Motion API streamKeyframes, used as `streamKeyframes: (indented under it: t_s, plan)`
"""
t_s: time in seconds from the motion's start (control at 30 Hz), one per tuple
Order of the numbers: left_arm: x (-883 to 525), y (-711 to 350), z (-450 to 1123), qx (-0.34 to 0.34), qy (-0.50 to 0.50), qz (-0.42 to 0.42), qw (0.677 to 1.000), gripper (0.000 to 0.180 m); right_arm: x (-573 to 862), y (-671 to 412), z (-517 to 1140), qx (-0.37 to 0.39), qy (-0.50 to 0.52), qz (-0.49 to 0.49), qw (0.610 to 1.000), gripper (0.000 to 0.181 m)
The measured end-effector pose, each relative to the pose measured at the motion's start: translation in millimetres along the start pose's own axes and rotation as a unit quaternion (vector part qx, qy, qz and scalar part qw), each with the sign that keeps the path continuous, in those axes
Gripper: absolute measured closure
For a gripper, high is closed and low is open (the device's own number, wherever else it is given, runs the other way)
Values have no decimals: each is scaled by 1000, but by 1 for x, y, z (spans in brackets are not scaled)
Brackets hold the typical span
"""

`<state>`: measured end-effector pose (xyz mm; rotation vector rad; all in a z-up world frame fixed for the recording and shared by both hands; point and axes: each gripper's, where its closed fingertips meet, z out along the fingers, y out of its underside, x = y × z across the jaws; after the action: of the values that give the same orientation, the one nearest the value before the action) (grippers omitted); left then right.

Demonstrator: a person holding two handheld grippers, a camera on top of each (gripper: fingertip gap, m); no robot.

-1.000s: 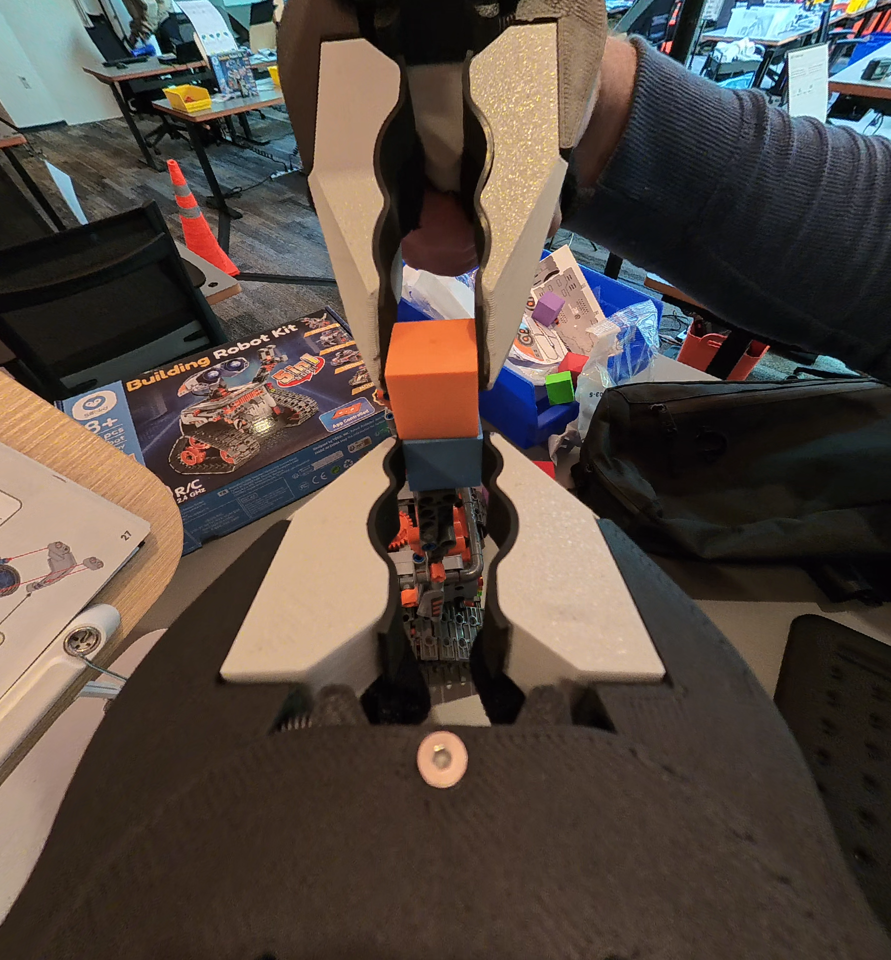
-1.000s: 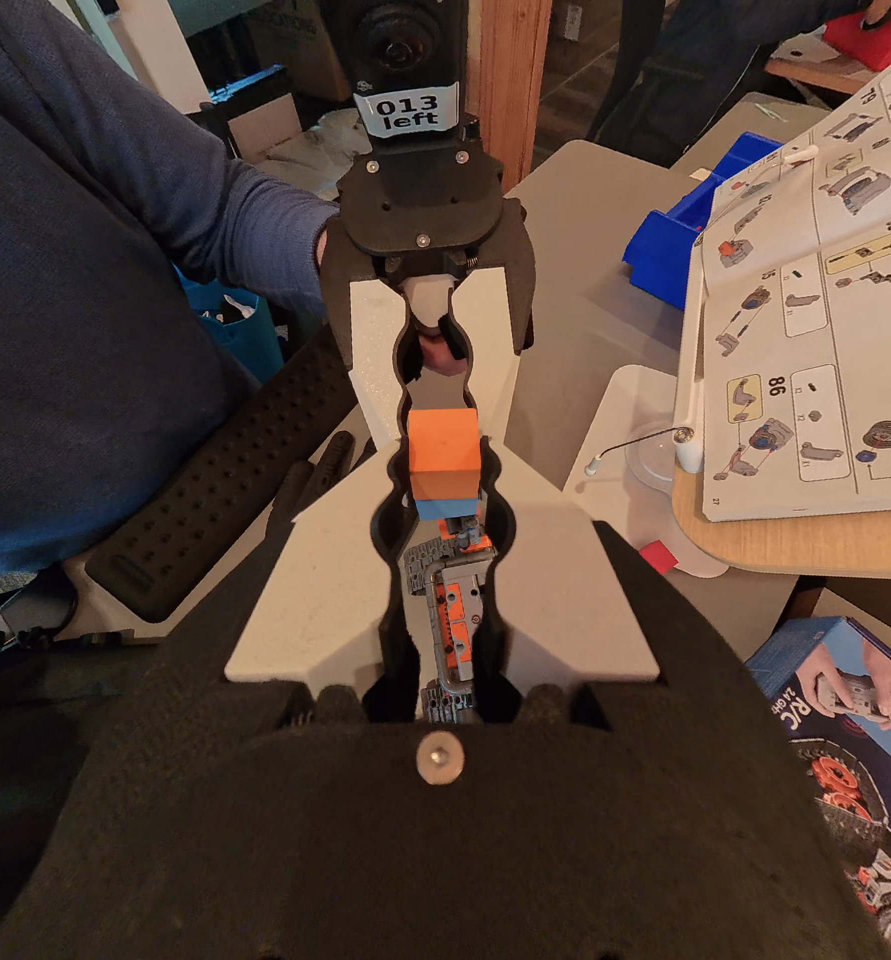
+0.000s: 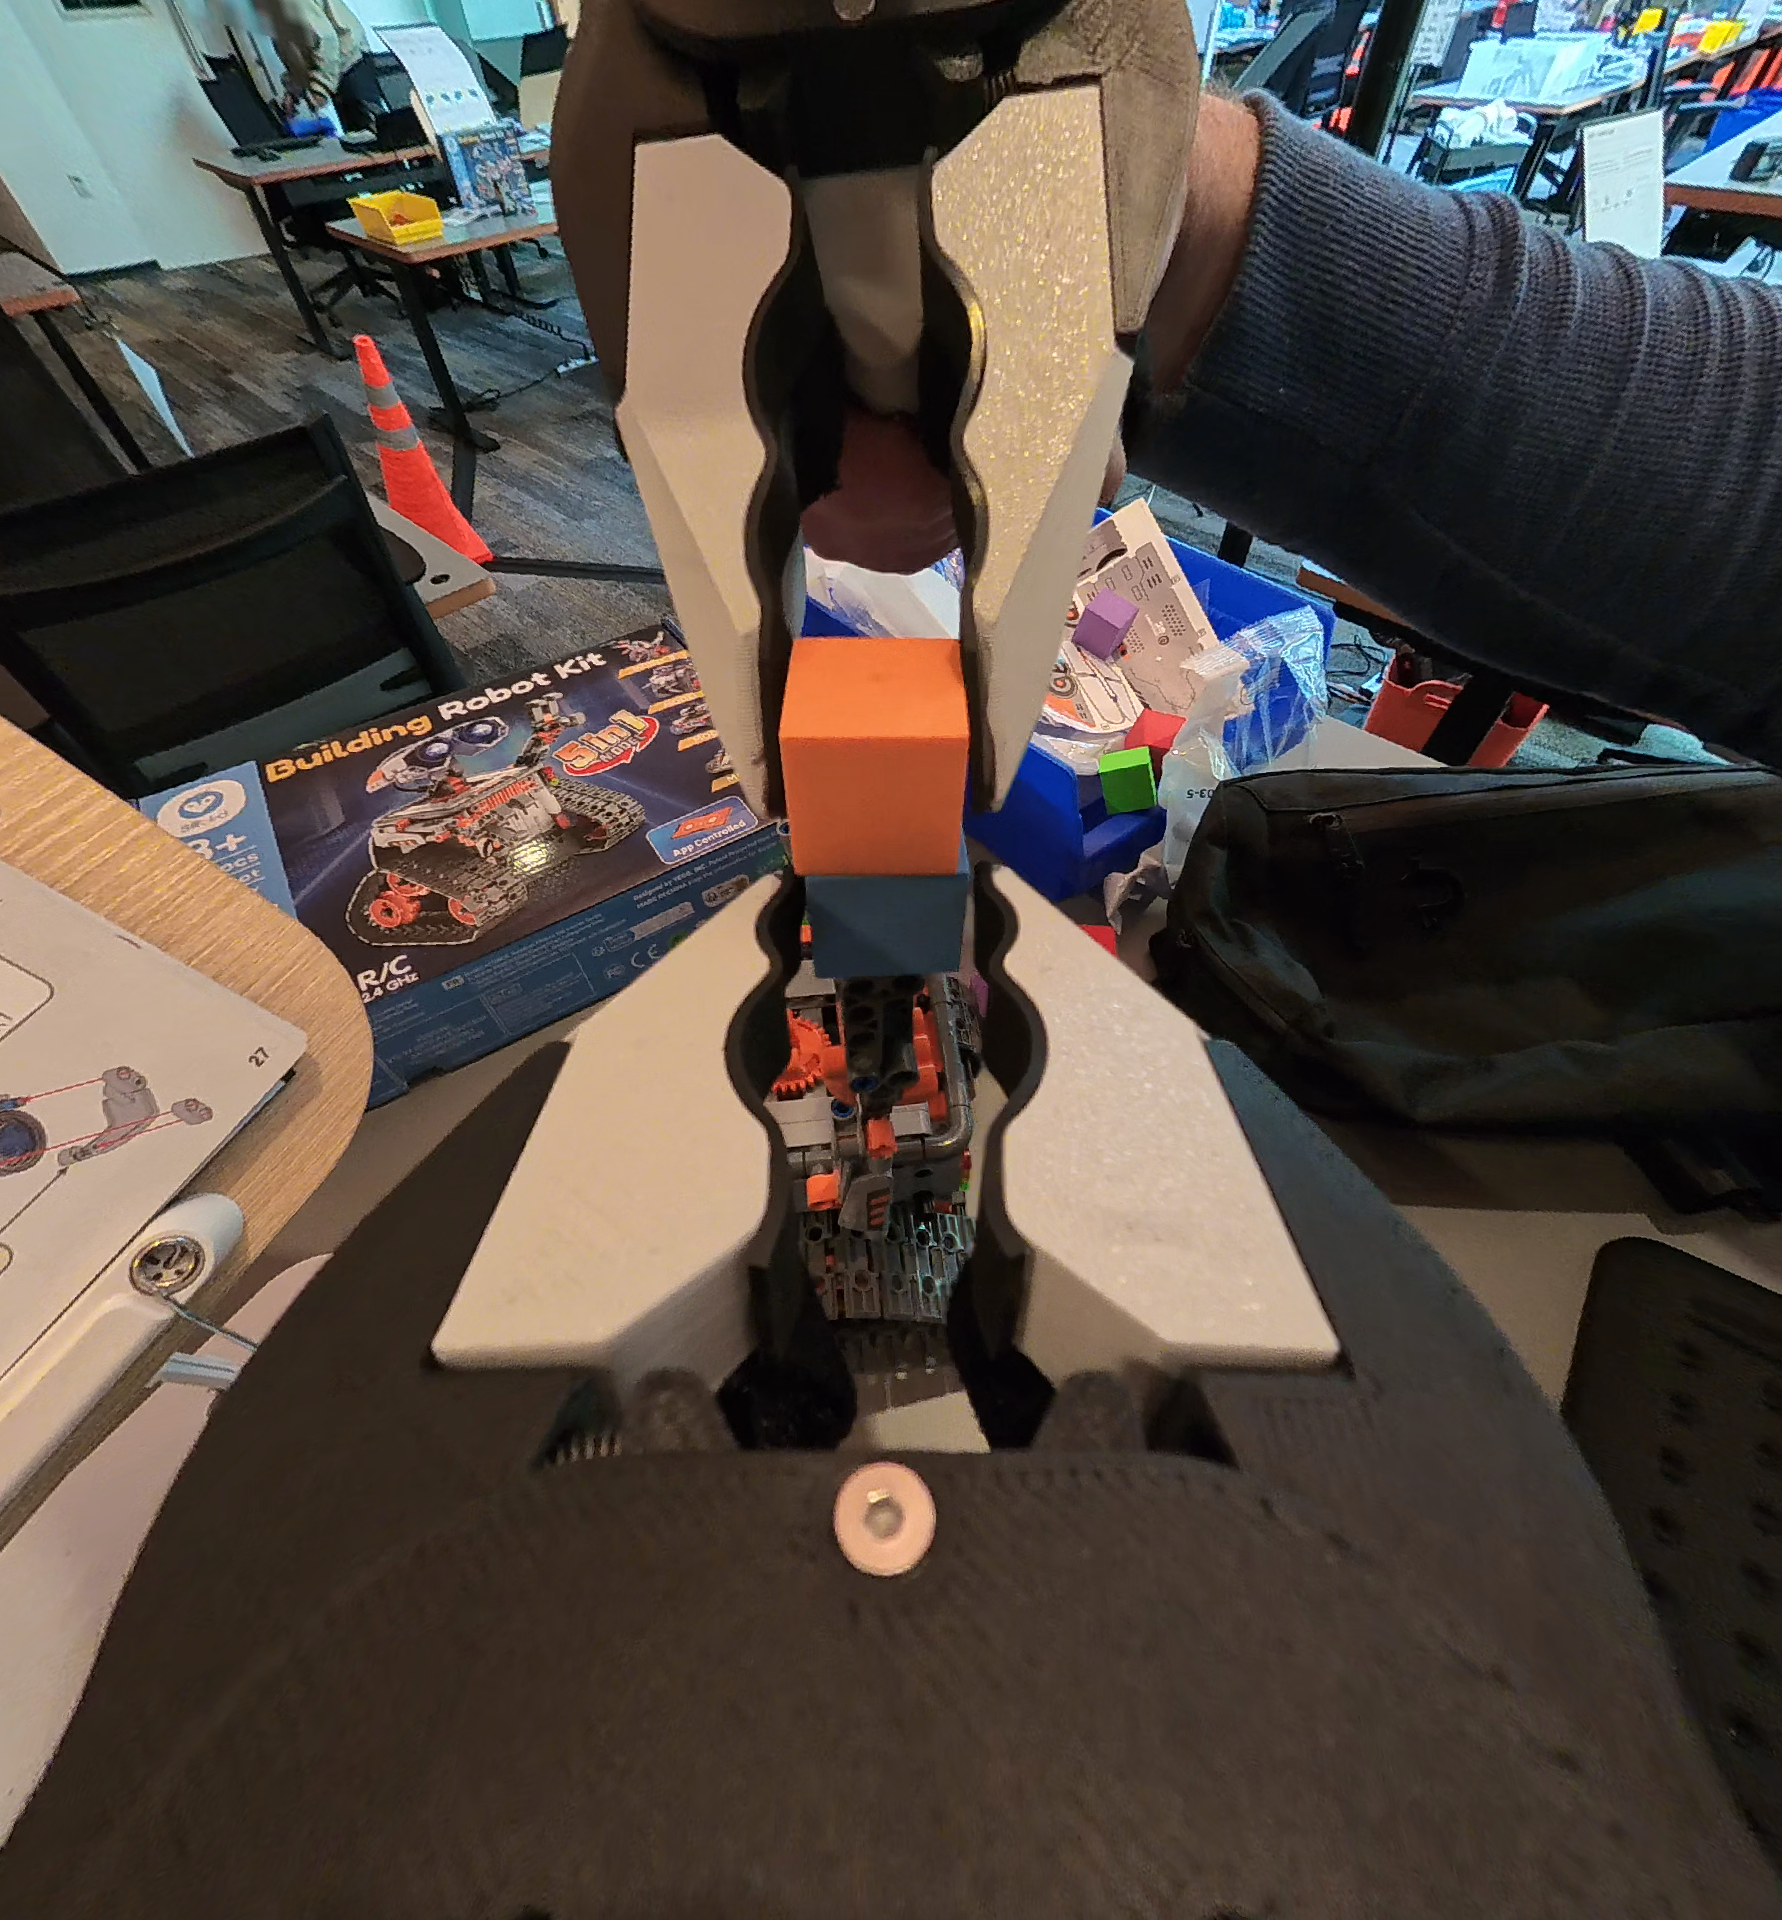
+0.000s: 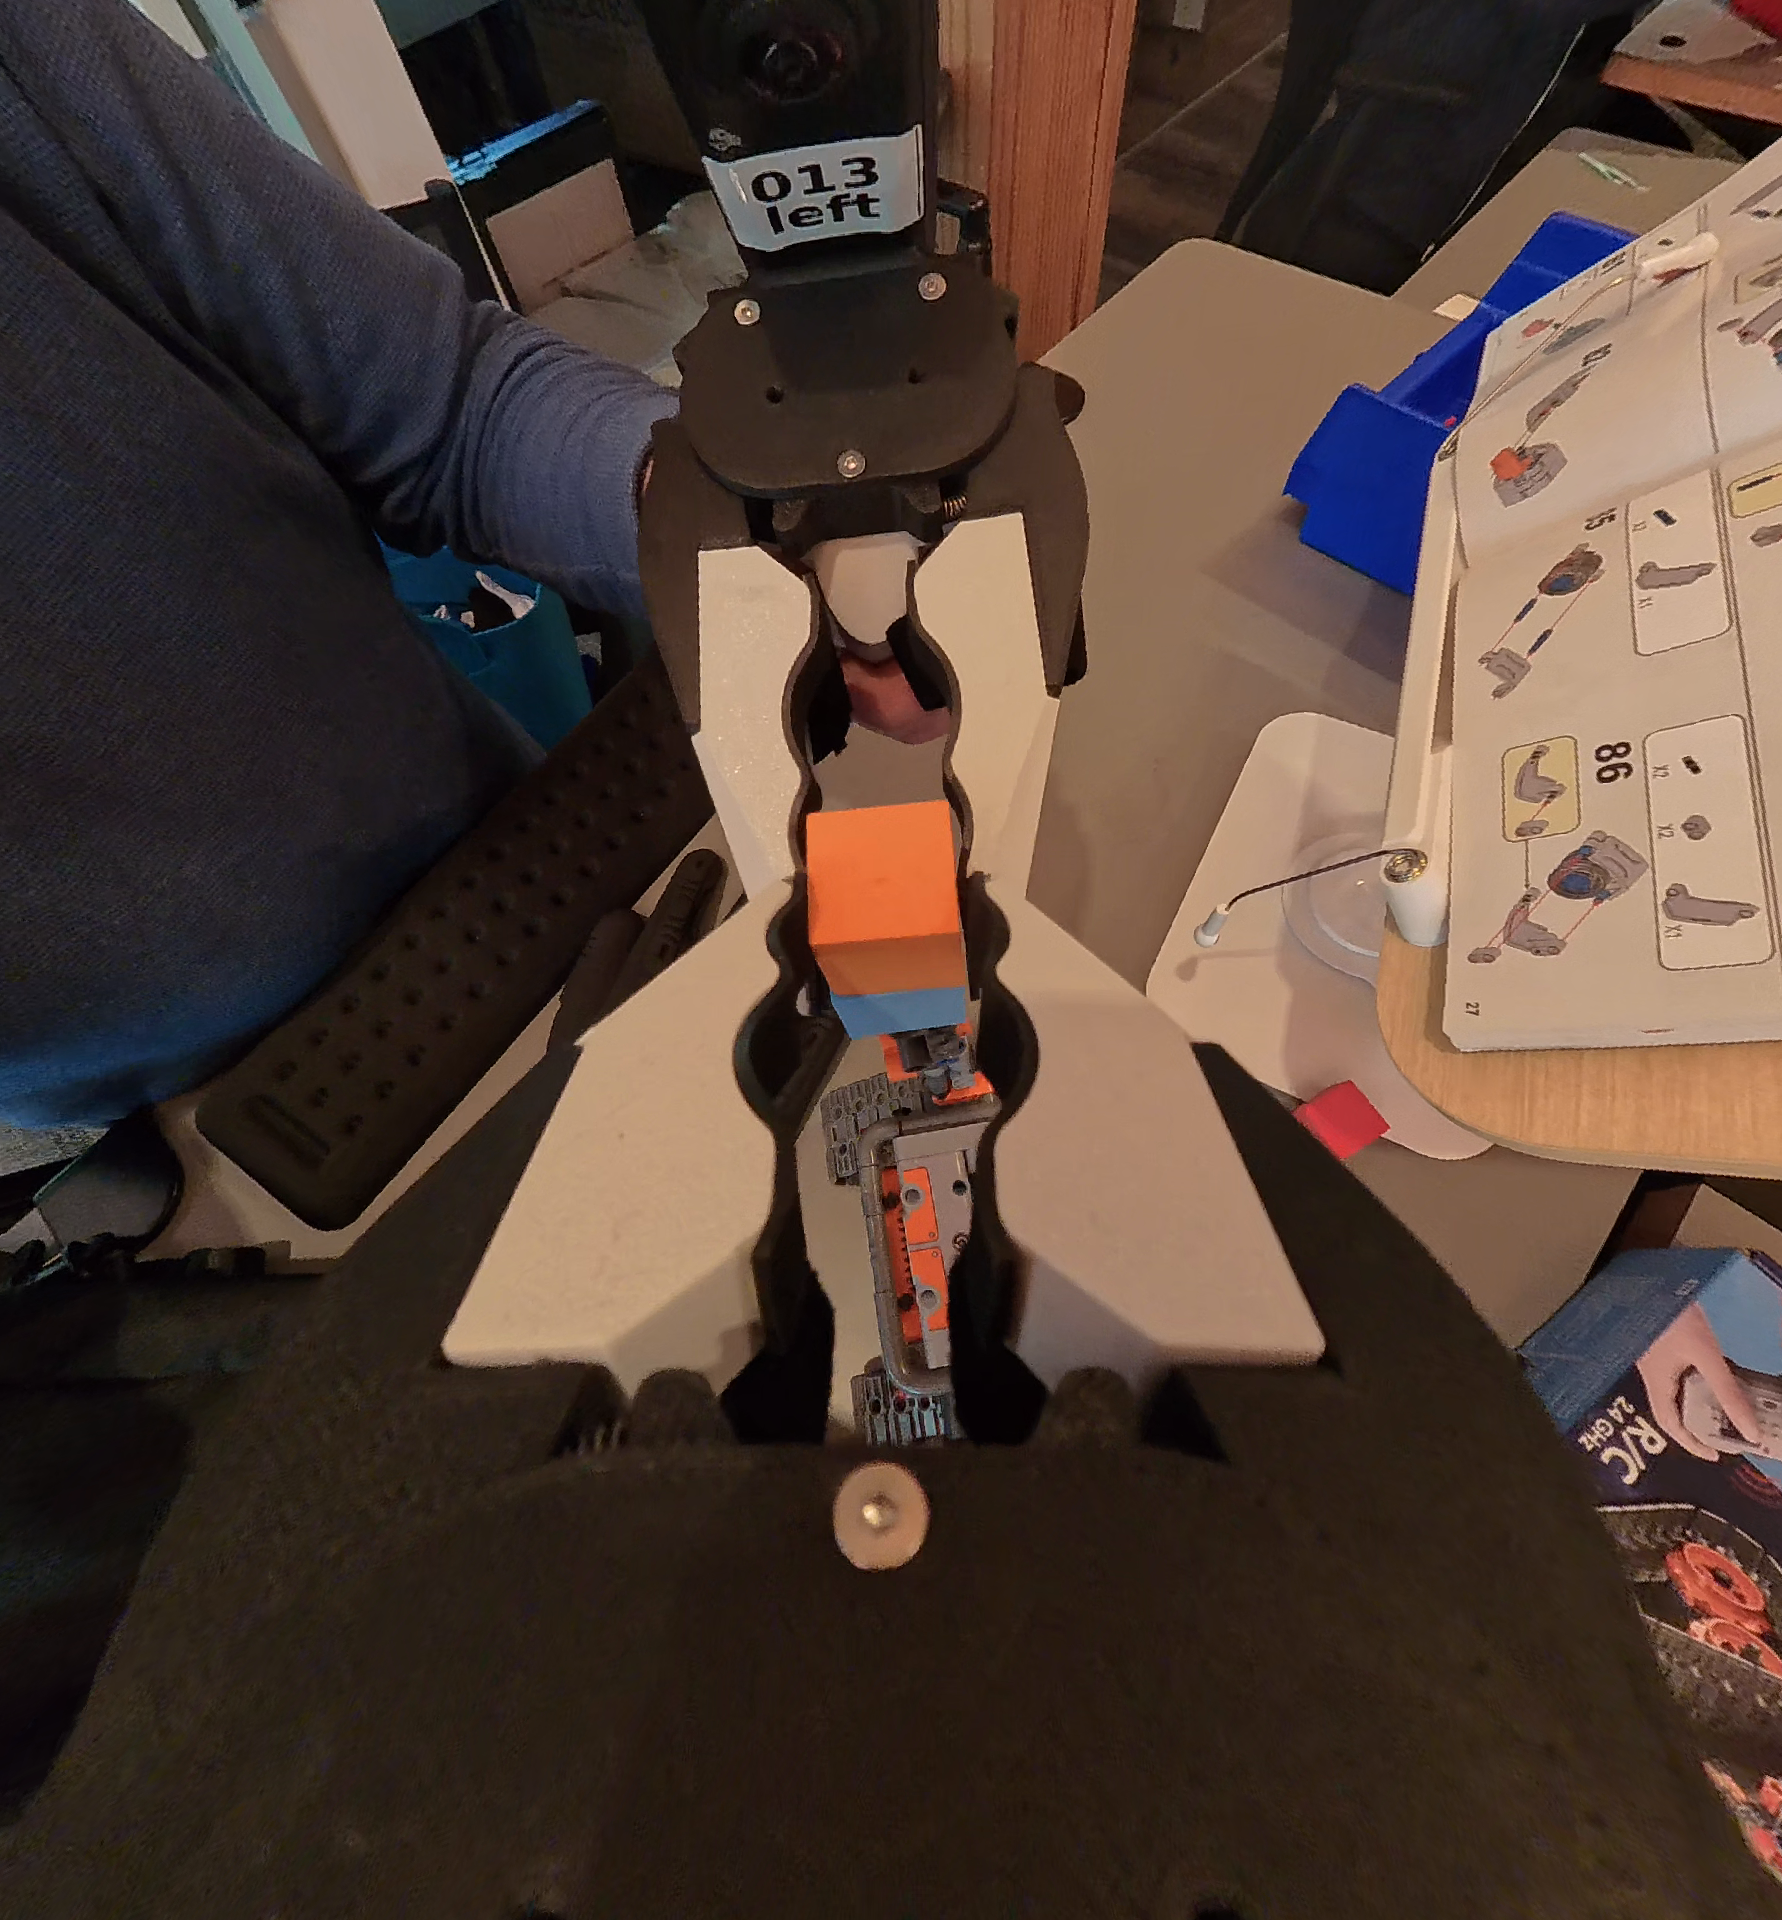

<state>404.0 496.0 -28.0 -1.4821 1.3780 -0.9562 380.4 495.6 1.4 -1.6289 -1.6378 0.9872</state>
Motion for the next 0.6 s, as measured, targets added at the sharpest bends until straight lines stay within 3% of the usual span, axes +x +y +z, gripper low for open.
streamKeyframes:
  t_s: [0.33, 0.6]
  plan:
    - [-1, 2, 0, 1, -9, -1, 1000, 152, 0, 0, 1, -3, -3, 4, 1000, 149]
    - [0, 2, -2, 3, -11, -5, 1000, 139, 2, 2, -3, -3, 12, 10, 1000, 131]
